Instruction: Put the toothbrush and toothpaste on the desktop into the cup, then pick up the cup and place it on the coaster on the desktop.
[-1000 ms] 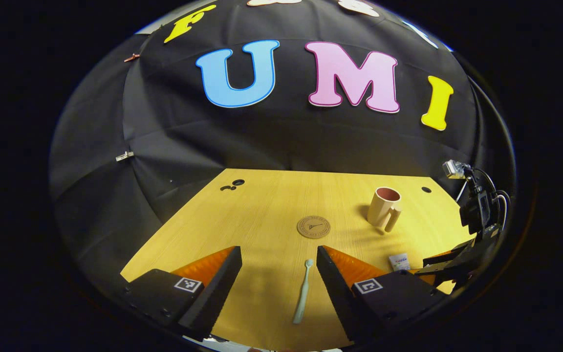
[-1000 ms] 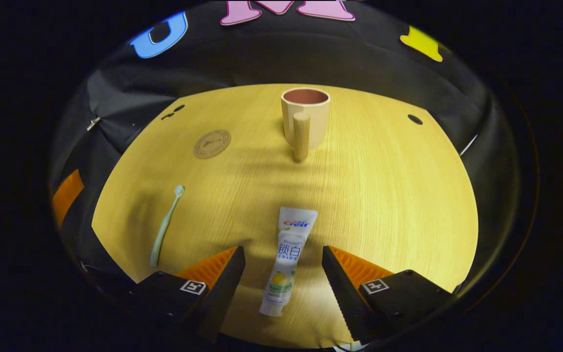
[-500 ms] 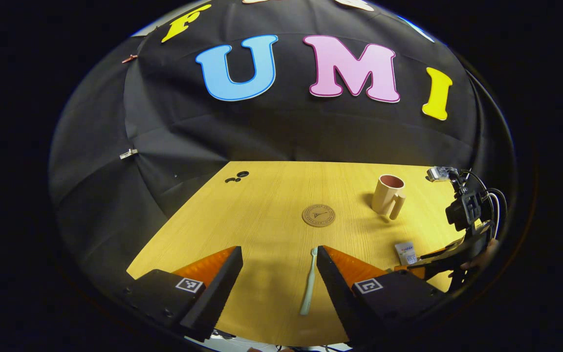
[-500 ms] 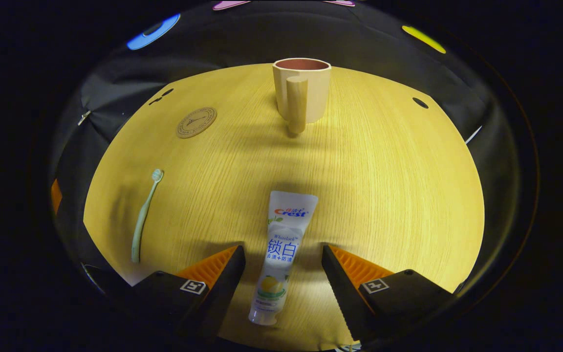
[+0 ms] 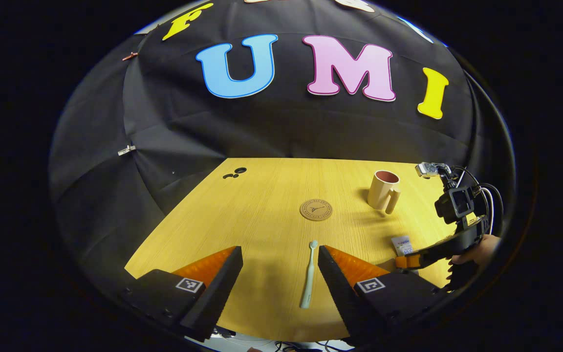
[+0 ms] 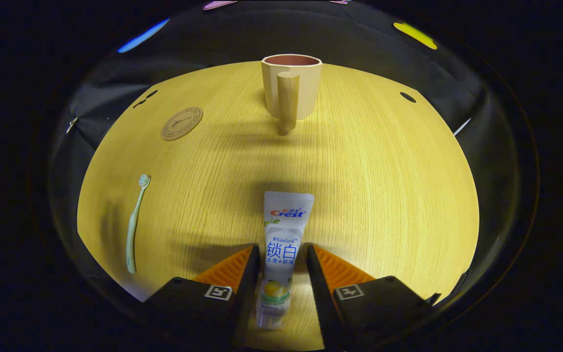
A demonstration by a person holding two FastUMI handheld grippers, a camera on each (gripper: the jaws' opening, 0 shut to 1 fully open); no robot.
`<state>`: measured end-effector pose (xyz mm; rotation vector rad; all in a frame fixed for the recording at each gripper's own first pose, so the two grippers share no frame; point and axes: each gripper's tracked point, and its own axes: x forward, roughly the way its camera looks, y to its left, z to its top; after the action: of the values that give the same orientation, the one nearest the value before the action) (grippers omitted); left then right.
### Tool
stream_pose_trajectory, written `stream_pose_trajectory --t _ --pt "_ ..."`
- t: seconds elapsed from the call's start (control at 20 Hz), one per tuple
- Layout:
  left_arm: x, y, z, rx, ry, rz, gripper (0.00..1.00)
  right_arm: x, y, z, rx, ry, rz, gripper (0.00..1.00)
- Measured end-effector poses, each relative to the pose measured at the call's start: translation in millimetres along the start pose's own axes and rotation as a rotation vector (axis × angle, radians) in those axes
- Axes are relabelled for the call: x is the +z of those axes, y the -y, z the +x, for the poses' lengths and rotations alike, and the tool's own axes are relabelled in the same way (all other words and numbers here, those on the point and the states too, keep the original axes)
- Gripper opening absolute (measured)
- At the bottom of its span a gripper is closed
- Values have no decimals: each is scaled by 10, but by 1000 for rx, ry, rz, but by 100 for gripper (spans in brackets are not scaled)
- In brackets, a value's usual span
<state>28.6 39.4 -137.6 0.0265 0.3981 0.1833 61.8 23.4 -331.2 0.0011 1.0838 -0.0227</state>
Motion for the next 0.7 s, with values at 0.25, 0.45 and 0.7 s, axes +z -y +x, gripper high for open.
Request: stream_pose_trajectory --t 0.25,0.45,0.7 --pt "-60 -54 -61 -19 12 -7 98 10 -9 -12 -1 -14 -2 49" --pt "-148 -124 -104 -25 4 -5 98 20 -8 -8 1 44 28 43" --pt "-251 -167 -96 -31 -11 17 98 24 -22 -21 27 6 27 26"
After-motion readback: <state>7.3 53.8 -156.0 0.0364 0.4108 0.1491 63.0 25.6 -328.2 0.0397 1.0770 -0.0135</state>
